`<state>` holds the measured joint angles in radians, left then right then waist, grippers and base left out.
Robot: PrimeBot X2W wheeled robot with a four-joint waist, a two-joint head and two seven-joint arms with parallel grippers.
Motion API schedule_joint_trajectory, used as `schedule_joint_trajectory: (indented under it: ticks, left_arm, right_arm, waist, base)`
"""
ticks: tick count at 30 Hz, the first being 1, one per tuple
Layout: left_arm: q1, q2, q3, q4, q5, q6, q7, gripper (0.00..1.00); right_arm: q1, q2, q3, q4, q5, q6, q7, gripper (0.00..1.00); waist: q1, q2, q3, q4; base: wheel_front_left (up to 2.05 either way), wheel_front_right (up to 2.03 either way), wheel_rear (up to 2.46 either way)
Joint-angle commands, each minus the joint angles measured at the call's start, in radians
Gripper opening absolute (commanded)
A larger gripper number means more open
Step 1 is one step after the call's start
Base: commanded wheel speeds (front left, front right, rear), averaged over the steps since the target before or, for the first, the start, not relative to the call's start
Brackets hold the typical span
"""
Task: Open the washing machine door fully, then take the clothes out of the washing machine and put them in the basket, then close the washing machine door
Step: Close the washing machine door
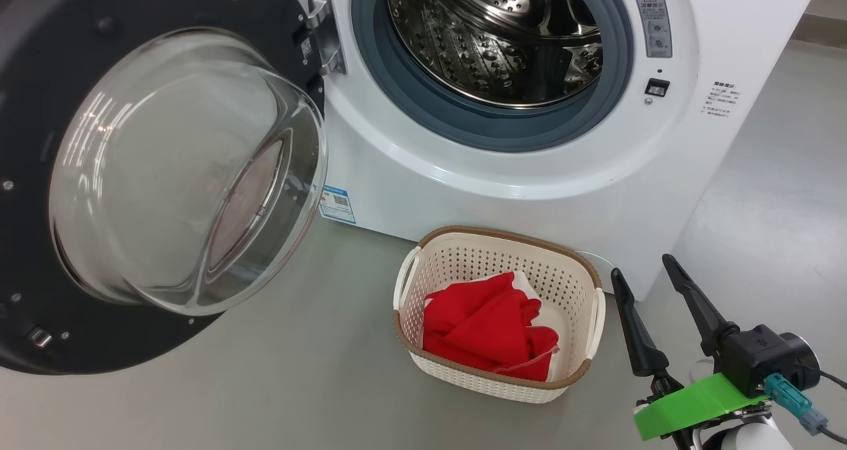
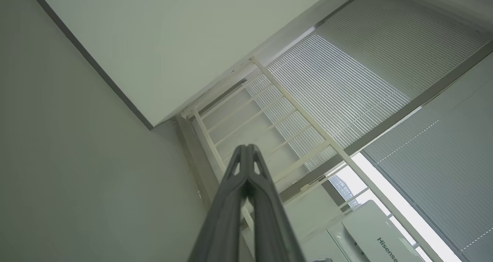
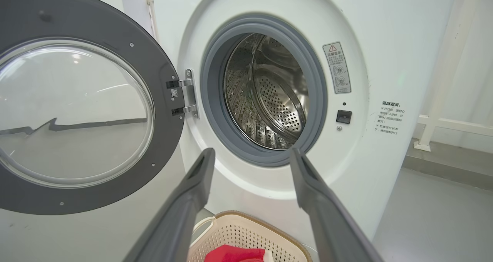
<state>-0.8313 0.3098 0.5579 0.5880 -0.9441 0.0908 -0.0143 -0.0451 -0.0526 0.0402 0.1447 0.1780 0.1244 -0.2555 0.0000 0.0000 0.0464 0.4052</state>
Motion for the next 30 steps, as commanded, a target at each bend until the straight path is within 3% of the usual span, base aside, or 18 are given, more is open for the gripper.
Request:
schedule_joint_trajectory:
  ticks: [1,5,10,16,30]
  left_arm:
    - [-0.030,0.072,0.009,0.013,-0.018,0.004,0.057,0.00]
    - [-0.039,0.127,-0.020,0.092,-0.032,-0.006,0.184,0.00]
    - [-0.032,0.172,-0.061,0.139,-0.039,-0.055,0.306,0.00]
    - [-0.021,0.185,-0.087,0.172,-0.052,-0.080,0.396,0.00]
    - [0.026,0.162,-0.093,0.202,-0.103,-0.134,0.491,0.00]
  right_arm:
    - [-0.030,-0.005,0.020,-0.023,0.004,0.006,-0.006,1.00]
    - [-0.032,-0.006,0.021,-0.022,0.006,0.006,-0.006,1.00]
    - [-0.032,-0.005,0.022,-0.022,0.007,0.006,-0.006,1.00]
    - [-0.032,-0.004,0.025,-0.020,0.010,0.006,-0.006,1.00]
    - [-0.045,-0.003,0.044,-0.020,0.011,0.006,-0.006,1.00]
  waist:
    - [0.0000,0.0000,0.001,-0.002]
    - [0.0000,0.0000,0.004,-0.004]
    - [0.0000,0.0000,0.007,-0.004]
    - [0.0000,0.0000,0.006,-0.004]
    - [0.0000,0.0000,0.031,-0.030]
  base:
    - [0.00,0.00,0.00]
    - [0.00,0.00,0.00]
    - [0.00,0.00,0.00]
    - [0.00,0.00,0.00]
    - [0.00,0.00,0.00]
